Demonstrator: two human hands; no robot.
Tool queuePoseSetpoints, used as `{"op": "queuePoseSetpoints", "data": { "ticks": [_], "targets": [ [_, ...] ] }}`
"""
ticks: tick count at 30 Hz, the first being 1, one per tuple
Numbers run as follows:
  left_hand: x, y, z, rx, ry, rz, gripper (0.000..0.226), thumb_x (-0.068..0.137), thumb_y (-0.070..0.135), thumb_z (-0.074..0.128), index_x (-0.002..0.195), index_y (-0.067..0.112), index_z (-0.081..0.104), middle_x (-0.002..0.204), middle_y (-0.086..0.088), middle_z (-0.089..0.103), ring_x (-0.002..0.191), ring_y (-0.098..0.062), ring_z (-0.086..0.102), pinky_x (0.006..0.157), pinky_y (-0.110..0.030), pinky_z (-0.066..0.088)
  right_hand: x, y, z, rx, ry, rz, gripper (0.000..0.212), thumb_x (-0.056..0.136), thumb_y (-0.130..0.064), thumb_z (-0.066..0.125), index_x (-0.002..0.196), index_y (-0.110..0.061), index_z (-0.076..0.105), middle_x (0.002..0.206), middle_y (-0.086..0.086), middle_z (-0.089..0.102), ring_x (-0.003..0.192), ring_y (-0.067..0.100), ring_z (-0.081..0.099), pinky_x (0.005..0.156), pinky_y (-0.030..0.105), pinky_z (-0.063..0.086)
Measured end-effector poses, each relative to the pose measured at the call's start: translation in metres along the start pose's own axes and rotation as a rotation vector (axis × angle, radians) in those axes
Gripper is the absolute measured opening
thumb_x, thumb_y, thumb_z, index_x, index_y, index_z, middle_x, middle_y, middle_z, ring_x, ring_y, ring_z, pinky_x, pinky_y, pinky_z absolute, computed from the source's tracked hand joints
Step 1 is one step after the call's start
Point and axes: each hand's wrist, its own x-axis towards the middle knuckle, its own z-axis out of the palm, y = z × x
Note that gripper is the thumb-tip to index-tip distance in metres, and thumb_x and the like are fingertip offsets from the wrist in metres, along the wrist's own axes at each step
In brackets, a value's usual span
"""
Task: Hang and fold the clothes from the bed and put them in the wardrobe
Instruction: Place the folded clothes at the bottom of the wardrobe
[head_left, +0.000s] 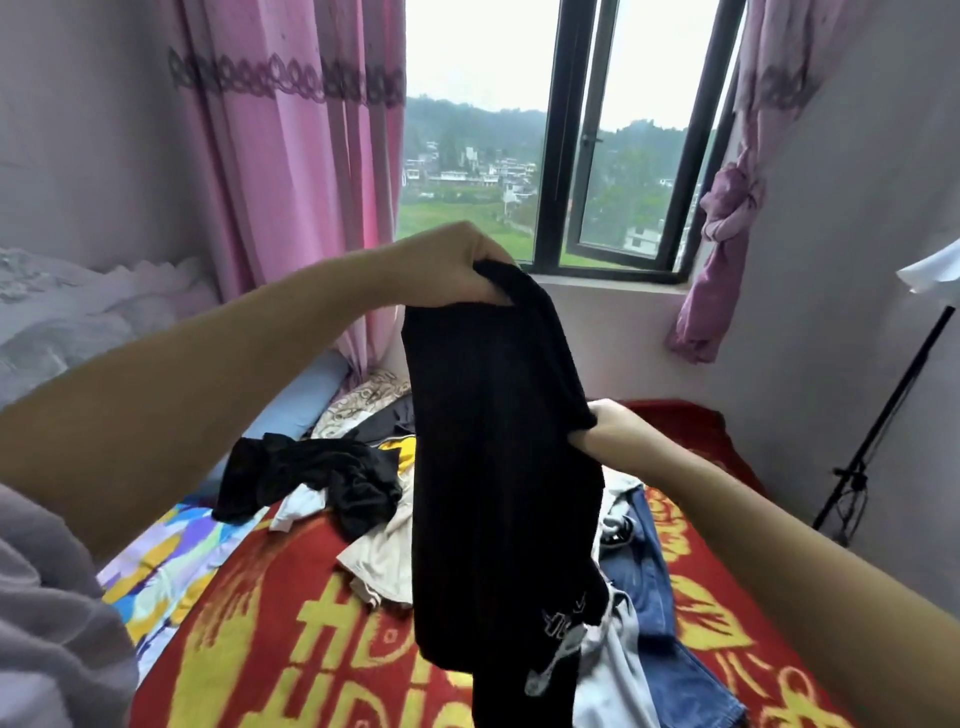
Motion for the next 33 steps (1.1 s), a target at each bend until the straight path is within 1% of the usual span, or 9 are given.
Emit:
{"op": "queuePoseSetpoints", "data": {
  "ticks": [3, 6, 10, 12, 16, 22, 26, 30, 33],
  "targets": [
    [0.003, -0.027, 0.010, 0.059, -0.098, -0.069, 0.012, 0.089, 0.021, 0.065, 0.081, 0.028, 0.068, 0.057, 0.023, 0.065, 0.049, 0.007, 0.059, 0.050, -0.004, 0.041, 0.003, 0.031, -0.010, 0.023, 0.182, 0.049, 0.016, 0.077, -0.004, 0.053, 0.063, -0.008, 0.057, 0.060, 0.002, 0.049, 0.062, 0.015, 0.045, 0.057, 0.029, 0.033],
    [0.011, -0.067, 0.025, 0.163, -0.086, -0.161, 0.007, 0.087, 0.029, 0.068, 0.082, 0.026, 0.068, 0.055, 0.026, 0.062, 0.051, 0.008, 0.059, 0.051, -0.005, 0.041, 0.004, 0.053, -0.025, -0.021, 0.329, 0.025, 0.016, 0.082, -0.008, 0.050, 0.068, -0.012, 0.058, 0.056, -0.001, 0.053, 0.057, 0.017, 0.047, 0.054, 0.029, 0.036],
    [0.030, -0.097, 0.048, 0.434, -0.030, -0.123, 0.024, 0.090, 0.040, 0.061, 0.102, 0.023, 0.072, 0.073, 0.022, 0.063, 0.067, -0.002, 0.058, 0.061, -0.023, 0.044, 0.009, 0.077, -0.027, -0.193, 0.261, -0.041, 0.012, 0.089, -0.011, 0.046, 0.091, -0.014, 0.057, 0.063, 0.003, 0.057, 0.059, 0.025, 0.054, 0.058, 0.033, 0.041],
    [0.044, -0.108, 0.057, 0.566, 0.004, -0.127, 0.030, 0.093, 0.046, 0.055, 0.109, 0.026, 0.070, 0.091, 0.009, 0.068, 0.081, -0.012, 0.059, 0.065, -0.028, 0.045, 0.021, 0.085, -0.031, -0.272, 0.206, -0.020, 0.015, 0.092, -0.011, 0.043, 0.102, -0.013, 0.054, 0.078, 0.009, 0.062, 0.074, 0.033, 0.059, 0.068, 0.037, 0.048],
    [0.067, -0.128, 0.055, 0.670, 0.136, -0.136, 0.033, 0.097, 0.045, 0.048, 0.106, 0.021, 0.067, 0.101, -0.003, 0.069, 0.084, -0.021, 0.058, 0.066, -0.031, 0.043, 0.056, 0.077, -0.050, -0.332, 0.236, -0.050, 0.025, 0.090, -0.002, 0.043, 0.112, -0.009, 0.052, 0.107, 0.018, 0.060, 0.098, 0.038, 0.057, 0.084, 0.042, 0.047],
    [0.023, -0.161, 0.008, 0.654, 0.465, 0.006, 0.041, 0.091, 0.044, 0.043, 0.107, 0.016, 0.069, 0.104, -0.009, 0.069, 0.089, -0.035, 0.065, 0.069, -0.040, 0.048, 0.060, 0.016, -0.052, -0.333, 0.292, -0.376, 0.027, 0.092, -0.009, 0.051, 0.118, -0.011, 0.060, 0.111, 0.012, 0.065, 0.102, 0.031, 0.060, 0.093, 0.037, 0.047],
    [-0.071, -0.219, 0.012, 0.593, 0.400, -0.001, 0.028, 0.079, 0.019, 0.055, 0.100, 0.010, 0.072, 0.094, -0.010, 0.067, 0.086, -0.034, 0.065, 0.068, -0.042, 0.051, 0.026, -0.011, 0.044, -0.313, 0.116, -0.540, 0.028, 0.089, -0.008, 0.061, 0.117, -0.010, 0.064, 0.109, 0.010, 0.068, 0.098, 0.025, 0.062, 0.086, 0.025, 0.041],
    [-0.199, -0.304, 0.069, 0.490, 0.156, -0.125, 0.027, 0.069, 0.005, 0.056, 0.086, 0.009, 0.077, 0.083, -0.013, 0.067, 0.075, -0.034, 0.063, 0.065, -0.041, 0.051, -0.003, -0.014, 0.224, -0.318, -0.201, -0.382, 0.034, 0.096, -0.024, 0.053, 0.130, -0.019, 0.056, 0.108, 0.012, 0.058, 0.091, 0.038, 0.061, 0.079, 0.043, 0.048],
    [-0.318, -0.369, 0.133, 0.475, 0.033, -0.236, 0.024, 0.062, 0.001, 0.058, 0.074, 0.009, 0.077, 0.072, -0.012, 0.065, 0.063, -0.032, 0.062, 0.056, -0.038, 0.049, -0.042, -0.004, 0.370, -0.380, -0.447, -0.240, 0.040, 0.098, -0.032, 0.048, 0.137, -0.028, 0.047, 0.116, 0.009, 0.049, 0.091, 0.039, 0.061, 0.076, 0.046, 0.049]
  ]
}}
